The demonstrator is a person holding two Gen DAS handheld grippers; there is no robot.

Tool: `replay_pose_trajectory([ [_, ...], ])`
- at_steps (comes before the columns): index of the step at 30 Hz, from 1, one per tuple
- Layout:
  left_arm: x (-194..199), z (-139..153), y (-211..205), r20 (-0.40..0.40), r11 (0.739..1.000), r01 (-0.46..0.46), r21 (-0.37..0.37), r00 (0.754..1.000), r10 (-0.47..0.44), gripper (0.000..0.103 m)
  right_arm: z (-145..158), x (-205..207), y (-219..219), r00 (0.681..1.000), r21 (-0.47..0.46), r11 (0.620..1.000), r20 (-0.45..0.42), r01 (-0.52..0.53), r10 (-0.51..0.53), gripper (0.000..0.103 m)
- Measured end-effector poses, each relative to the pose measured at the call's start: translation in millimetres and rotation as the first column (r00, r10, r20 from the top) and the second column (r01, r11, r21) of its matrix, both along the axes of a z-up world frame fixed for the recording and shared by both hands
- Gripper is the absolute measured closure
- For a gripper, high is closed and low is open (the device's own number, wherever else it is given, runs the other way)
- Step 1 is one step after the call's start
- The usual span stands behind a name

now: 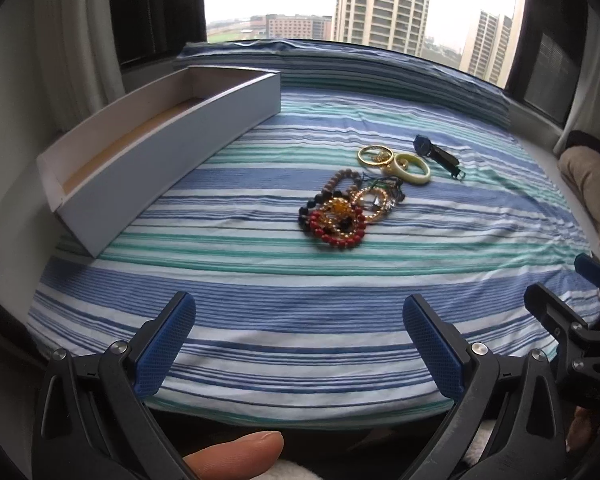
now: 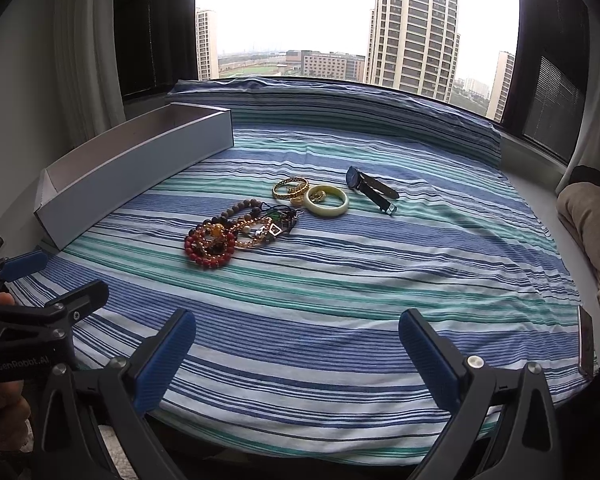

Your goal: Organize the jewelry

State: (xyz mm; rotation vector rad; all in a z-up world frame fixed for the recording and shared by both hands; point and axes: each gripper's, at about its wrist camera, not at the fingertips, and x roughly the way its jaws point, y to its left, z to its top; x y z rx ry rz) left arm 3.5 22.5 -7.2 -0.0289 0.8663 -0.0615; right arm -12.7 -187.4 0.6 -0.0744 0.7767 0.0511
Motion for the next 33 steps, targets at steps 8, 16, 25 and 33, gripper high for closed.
replay_pose_trajectory([
  [8, -0.1, 4.8, 6.6, 0.023, 1.000, -0.001, 0.018, 1.000, 0.000, 0.000, -1.2, 0.8, -5.9, 1.000, 0.012, 1.000, -0.003, 0.013, -0.013, 0.000],
  [16, 3.8, 0.4, -1.7, 0.003, 0.998, 0.048, 0.038, 0.999, -0.049, 0.000, -1.5, 0.5, -8.6, 1.000, 0.010, 1.000, -0.002, 0.015, -0.015, 0.000],
  [25, 3.3, 1.0, 0.8, -0.002, 0.998, 0.052, 0.036, 0.999, -0.052, 0.000, -1.8, -0.3, -6.8, 1.000, 0.009, 1.000, -0.004, 0.010, -0.010, 0.000],
  [33, 3.2, -1.8, 2.3, -0.013, 0.998, 0.044, 0.037, 0.999, -0.043, 0.000, -2.0, -0.2, -7.2, 1.000, 0.008, 1.000, -0.004, 0.011, -0.011, 0.000],
])
